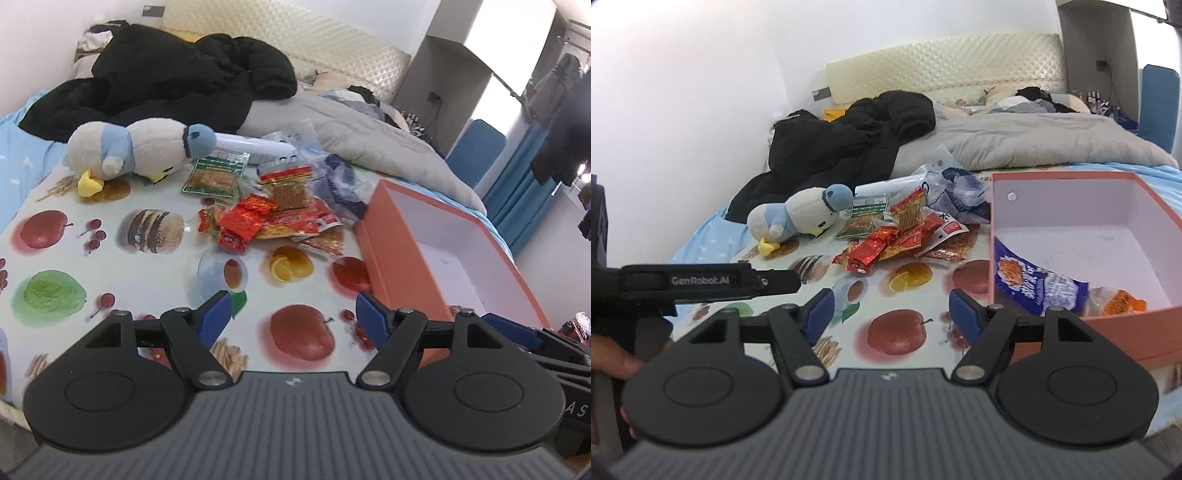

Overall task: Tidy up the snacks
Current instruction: 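Grasp the red candy packet with the left gripper while the right grasps a stick-snack pack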

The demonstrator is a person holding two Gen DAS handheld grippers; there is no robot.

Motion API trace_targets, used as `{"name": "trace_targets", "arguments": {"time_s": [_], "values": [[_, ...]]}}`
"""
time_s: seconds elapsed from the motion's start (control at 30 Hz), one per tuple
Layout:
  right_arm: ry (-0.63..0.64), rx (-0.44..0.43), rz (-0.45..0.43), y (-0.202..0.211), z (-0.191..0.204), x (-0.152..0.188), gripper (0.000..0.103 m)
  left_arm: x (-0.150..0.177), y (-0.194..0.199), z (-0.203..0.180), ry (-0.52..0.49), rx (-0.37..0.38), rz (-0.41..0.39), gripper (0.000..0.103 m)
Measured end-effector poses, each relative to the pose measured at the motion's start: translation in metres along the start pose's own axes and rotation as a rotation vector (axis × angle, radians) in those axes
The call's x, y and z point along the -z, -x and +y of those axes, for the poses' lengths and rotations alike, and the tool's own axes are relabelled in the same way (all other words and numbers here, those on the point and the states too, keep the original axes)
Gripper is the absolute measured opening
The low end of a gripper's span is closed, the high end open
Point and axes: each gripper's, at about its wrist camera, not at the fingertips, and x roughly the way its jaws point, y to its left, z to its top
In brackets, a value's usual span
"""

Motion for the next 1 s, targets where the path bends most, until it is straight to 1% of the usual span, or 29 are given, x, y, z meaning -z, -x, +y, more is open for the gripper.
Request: {"name": "trace_targets", "arguments": {"time_s": [0.07, 0.23, 0.3, 0.37, 0.43, 0.53, 0.63, 0.7, 0.8, 0.9, 1.0], "values": [[0.002, -0.007, 0.005, -0.014, 0.0, -0.003, 0.071, -0.004, -0.016, 0.008, 0.004, -0.012, 0.016, 0.077], [0.004, -0.014, 0.005, -0.05, 0.0, -0.013, 0.064, -0.015, -0.055, 0.028, 0.016, -0.034, 0.03, 0.077], [0.004, -0.024, 0.007, -0.065, -0.001, -0.017, 0.055, -0.02, -0.071, 0.036, 0.025, -0.034, 0.03, 0.077], [-0.003, -0.026, 0.012, -0.082, -0.003, -0.02, 0.054, -0.025, -0.086, 0.043, 0.026, -0.038, 0.032, 0.077], [-0.016, -0.022, 0.026, -0.099, -0.006, -0.024, 0.05, -0.031, -0.103, 0.05, 0.022, -0.045, 0.035, 0.077], [-0.039, -0.025, 0.041, -0.125, -0.01, -0.028, 0.048, -0.04, -0.127, 0.056, 0.009, -0.047, 0.039, 0.077], [-0.053, -0.012, 0.054, -0.149, -0.014, -0.032, 0.047, -0.05, -0.147, 0.057, -0.03, -0.038, 0.037, 0.077], [-0.073, -0.009, 0.065, -0.164, -0.019, -0.036, 0.043, -0.059, -0.162, 0.056, -0.072, -0.032, 0.035, 0.077], [-0.104, -0.004, 0.068, -0.187, -0.026, -0.043, 0.042, -0.071, -0.183, 0.052, -0.136, -0.024, 0.026, 0.077], [-0.138, 0.001, 0.088, -0.209, -0.034, -0.047, 0.036, -0.081, -0.207, 0.05, -0.188, -0.021, 0.026, 0.077], [-0.174, 0.003, 0.113, -0.229, -0.04, -0.049, 0.036, -0.087, -0.23, 0.048, -0.232, -0.003, 0.034, 0.077]]}}
